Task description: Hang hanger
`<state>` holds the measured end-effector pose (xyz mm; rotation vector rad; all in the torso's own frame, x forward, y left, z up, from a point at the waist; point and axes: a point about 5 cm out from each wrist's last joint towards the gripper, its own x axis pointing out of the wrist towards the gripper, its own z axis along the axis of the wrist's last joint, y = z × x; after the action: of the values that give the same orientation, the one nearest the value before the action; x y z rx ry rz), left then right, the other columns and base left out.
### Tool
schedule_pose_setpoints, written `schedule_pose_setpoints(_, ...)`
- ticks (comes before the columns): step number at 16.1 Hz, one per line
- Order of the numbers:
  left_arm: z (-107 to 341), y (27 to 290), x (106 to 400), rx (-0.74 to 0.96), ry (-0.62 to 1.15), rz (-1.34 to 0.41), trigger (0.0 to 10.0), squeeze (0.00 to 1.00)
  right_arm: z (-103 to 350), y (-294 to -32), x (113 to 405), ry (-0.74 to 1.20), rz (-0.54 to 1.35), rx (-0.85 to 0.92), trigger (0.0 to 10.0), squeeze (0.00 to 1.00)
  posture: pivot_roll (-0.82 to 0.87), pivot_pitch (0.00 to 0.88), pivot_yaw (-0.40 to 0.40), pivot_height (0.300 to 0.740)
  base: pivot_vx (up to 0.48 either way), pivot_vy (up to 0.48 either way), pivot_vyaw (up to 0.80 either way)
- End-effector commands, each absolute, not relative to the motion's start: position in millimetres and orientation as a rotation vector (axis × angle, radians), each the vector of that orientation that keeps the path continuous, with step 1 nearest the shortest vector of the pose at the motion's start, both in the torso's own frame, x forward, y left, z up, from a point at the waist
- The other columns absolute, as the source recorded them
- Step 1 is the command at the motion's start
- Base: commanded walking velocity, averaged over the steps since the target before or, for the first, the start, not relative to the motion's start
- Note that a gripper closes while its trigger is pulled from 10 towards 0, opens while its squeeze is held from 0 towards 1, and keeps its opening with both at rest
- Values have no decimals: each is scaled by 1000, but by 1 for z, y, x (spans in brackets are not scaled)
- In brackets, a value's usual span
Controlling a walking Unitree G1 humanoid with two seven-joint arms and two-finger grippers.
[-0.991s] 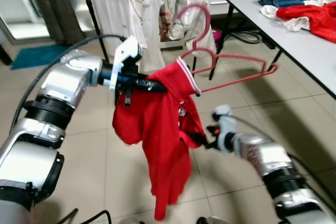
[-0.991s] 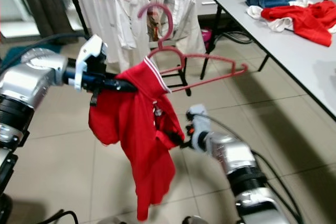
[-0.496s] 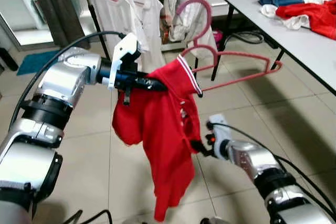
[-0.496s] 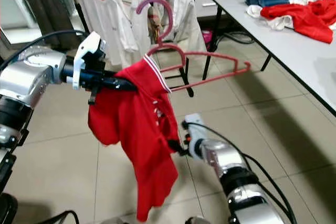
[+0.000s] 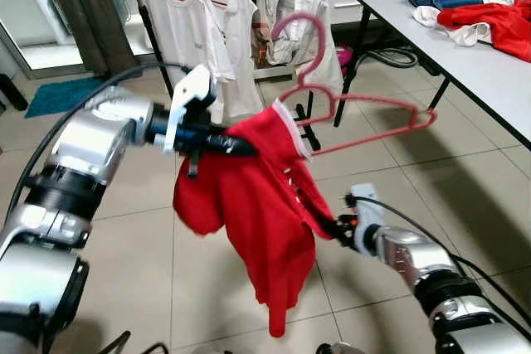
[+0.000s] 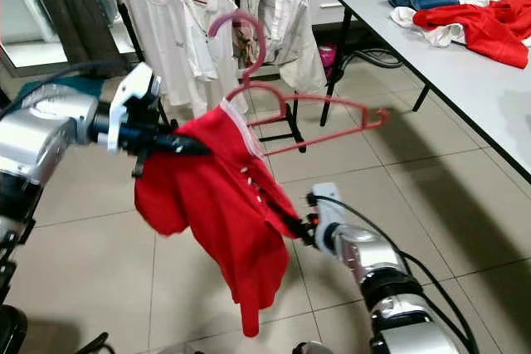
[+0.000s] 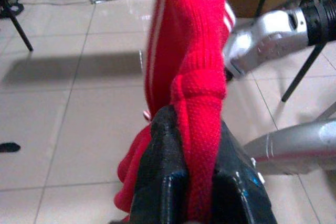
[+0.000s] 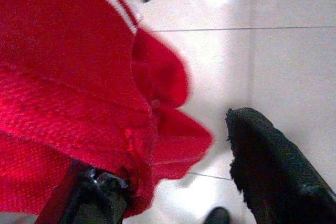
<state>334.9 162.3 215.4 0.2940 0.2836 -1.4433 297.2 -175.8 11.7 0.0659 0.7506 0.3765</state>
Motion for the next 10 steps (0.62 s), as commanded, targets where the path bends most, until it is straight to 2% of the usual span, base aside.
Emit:
schedule_pose_setpoints(1,236,171,334,305,200,-1419,0,0,11,-194,296,754,289,48,0,0,-74,0,57,740,0,0,0)
schedule_pose_setpoints(5,214,184,318,332,258,-1380,0,0,35,-218,308,598,172,131,0,0,-84,0,63,740,0,0,0)
schedule_pose_setpoints(7,199,187,308,368,294,-1352,0,0,58,-238,319,461,78,199,0,0,-82,0,51,740,0,0,0)
schedule_pose_setpoints(10,189,192,299,370,308,-1321,0,0,75,-261,325,395,-19,196,0,0,-74,0,25,740,0,0,0)
